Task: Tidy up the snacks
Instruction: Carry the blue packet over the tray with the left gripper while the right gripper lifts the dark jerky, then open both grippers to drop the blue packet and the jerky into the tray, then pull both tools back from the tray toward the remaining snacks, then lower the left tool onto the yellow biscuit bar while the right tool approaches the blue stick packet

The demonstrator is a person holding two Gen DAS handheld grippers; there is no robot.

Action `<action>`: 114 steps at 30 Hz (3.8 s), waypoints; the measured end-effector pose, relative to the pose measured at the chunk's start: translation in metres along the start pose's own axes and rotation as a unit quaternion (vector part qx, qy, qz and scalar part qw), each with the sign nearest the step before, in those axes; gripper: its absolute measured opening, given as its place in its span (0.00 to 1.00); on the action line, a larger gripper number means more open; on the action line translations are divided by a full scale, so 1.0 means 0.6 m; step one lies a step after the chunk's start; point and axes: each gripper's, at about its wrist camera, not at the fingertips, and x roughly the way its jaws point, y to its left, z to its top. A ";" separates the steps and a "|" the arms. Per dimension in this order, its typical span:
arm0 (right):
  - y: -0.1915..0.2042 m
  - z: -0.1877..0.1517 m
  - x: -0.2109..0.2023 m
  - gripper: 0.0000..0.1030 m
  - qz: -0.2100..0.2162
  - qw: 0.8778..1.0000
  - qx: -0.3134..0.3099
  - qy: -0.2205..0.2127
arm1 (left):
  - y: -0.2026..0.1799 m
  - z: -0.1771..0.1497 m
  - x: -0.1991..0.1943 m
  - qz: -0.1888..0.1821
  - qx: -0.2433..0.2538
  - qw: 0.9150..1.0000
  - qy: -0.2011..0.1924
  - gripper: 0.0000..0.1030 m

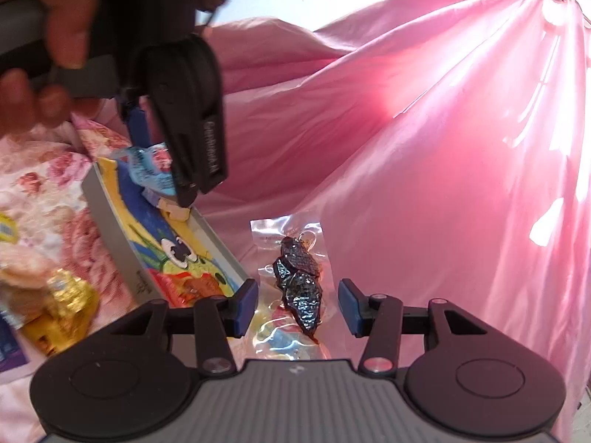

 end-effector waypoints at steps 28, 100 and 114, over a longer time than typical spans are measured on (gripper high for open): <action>-0.078 -0.076 0.117 0.95 0.088 0.963 0.238 0.090 | -0.062 -0.006 0.116 0.031 0.021 0.998 0.046 0.85; 0.021 0.015 -0.275 1.00 0.196 0.887 0.363 0.206 | 0.168 -0.285 -0.321 0.100 -0.045 0.988 0.109 0.97; 0.051 -0.003 -0.195 1.00 0.233 0.877 0.349 0.234 | 0.194 -0.278 -0.239 0.126 -0.066 0.982 0.123 0.97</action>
